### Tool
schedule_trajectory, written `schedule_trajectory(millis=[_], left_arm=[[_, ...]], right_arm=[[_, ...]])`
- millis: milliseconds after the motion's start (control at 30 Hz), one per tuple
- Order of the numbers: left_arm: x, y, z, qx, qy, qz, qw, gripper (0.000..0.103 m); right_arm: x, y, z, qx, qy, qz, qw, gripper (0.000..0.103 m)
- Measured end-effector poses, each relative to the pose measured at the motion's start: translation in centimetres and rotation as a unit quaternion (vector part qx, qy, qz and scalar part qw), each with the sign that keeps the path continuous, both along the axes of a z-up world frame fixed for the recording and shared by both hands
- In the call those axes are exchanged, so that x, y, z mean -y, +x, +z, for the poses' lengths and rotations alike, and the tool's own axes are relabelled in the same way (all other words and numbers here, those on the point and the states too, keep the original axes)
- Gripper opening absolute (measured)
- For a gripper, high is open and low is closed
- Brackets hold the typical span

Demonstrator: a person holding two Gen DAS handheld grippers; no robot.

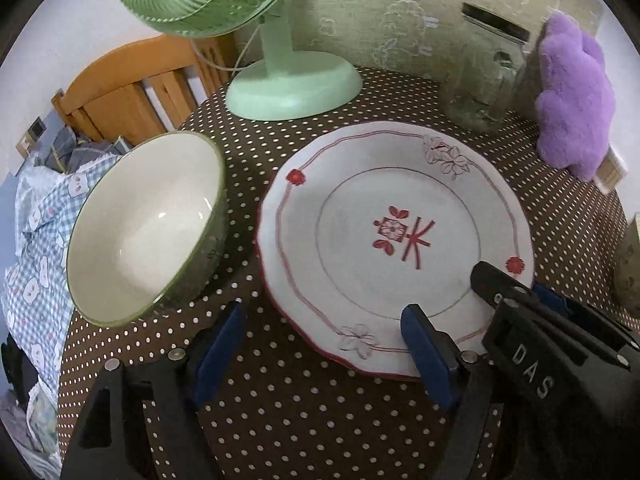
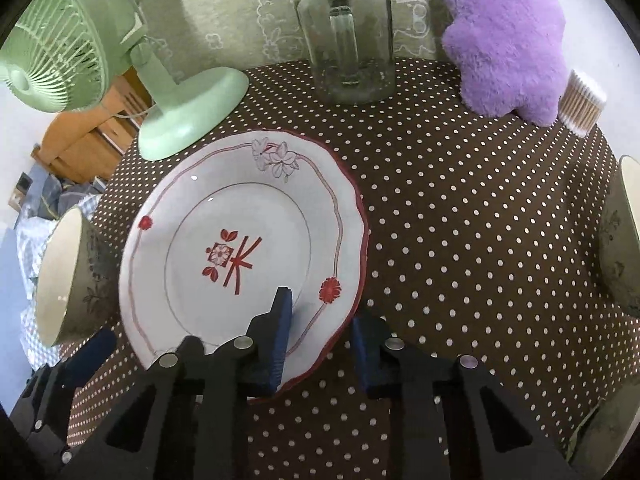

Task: Organize plates and bowls
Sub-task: 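Move both tools to the white plate with red rim, then close both tools on the rim of the red-rimmed white plate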

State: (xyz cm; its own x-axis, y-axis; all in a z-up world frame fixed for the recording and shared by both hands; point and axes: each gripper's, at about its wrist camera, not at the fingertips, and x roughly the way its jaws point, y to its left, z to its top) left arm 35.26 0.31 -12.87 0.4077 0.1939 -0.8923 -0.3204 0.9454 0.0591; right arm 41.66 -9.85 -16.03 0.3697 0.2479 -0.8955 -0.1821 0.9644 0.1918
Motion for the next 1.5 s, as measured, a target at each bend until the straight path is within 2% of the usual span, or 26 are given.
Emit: schedule_trajectory(millis=[133,433,600,800,1133,1367,1500], left_arm=[[0.9,-0.8,0.2,-0.004,0.002,-0.014,0.9999,0.078],[3.3,-3.6,-0.1,-0.028,0.004,-0.053,0.9982,0.078],[4.6,-5.0,0.0,-0.033,0.025,-0.074,0.9964,0.078],[5.1,-5.6,0.0,-0.037,0.014,-0.09,0.9952,0.078],[5.7,-4.2,-0.8,-0.042,0.012,-0.112,0.9928,0.078],[5.6,-2.8,-1.0,-0.039,0.014,-0.116,0.9923,0.078],[5.7,-2.1,-1.1,-0.034,-0.007,-0.123,0.9918,0.069]], right_arm=[[0.9,-1.3,0.5,0.0,-0.003,-0.006,1.0,0.028],[4.9,-5.5,0.6,-0.036,0.004,-0.049,0.998,0.028],[6.8,-7.6,0.7,-0.048,0.001,-0.073,0.996,0.028],[8.4,-9.7,0.3,-0.07,0.004,-0.091,0.993,0.028],[7.5,-8.2,-0.3,-0.066,-0.03,-0.081,0.994,0.035],[8.5,-5.9,-0.5,-0.053,-0.035,-0.09,0.994,0.046],[8.6,-5.3,-0.5,-0.043,-0.034,-0.086,0.995,0.047]])
